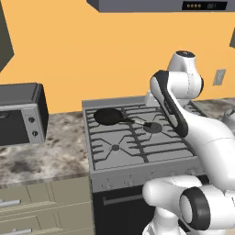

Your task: Pick the kettle from the counter and place it on a stove burner. Then turn the burner on.

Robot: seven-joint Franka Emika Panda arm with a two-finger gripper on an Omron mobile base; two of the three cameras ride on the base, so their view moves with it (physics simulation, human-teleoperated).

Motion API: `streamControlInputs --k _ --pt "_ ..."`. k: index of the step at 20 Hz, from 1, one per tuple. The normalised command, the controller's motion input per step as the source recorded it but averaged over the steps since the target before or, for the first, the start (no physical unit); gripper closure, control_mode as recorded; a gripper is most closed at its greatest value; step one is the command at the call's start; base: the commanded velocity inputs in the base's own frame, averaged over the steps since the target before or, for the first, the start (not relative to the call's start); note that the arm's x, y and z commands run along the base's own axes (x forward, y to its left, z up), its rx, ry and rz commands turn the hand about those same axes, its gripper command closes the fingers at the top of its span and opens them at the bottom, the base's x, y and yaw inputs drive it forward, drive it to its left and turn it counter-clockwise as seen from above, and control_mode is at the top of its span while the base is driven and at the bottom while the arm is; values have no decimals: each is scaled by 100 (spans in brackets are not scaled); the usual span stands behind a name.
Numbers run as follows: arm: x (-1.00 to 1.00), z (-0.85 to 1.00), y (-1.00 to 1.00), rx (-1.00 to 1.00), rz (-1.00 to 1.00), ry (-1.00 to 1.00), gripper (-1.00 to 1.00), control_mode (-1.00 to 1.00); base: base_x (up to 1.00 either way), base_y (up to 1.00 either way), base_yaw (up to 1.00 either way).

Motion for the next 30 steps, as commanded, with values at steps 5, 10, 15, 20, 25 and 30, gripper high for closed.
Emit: streamControlInputs --k 5,10,15,20,25,30 --pt "0 0 -9 0 1 3 -100 -100 0 0 0" --pt "-8 0 -81 0 7 0 -100 -100 0 0 0" --pt "-14 0 -96 -2 9 0 -100 -100 0 0 0" --pt "-11 0 -96 -7 10 0 -100 -100 0 0 0" --pt "-5 -3 -97 -3 2 1 -100 -100 0 0 0" --pt "0 -7 -100 0 -7 0 -100 -100 0 0 0"
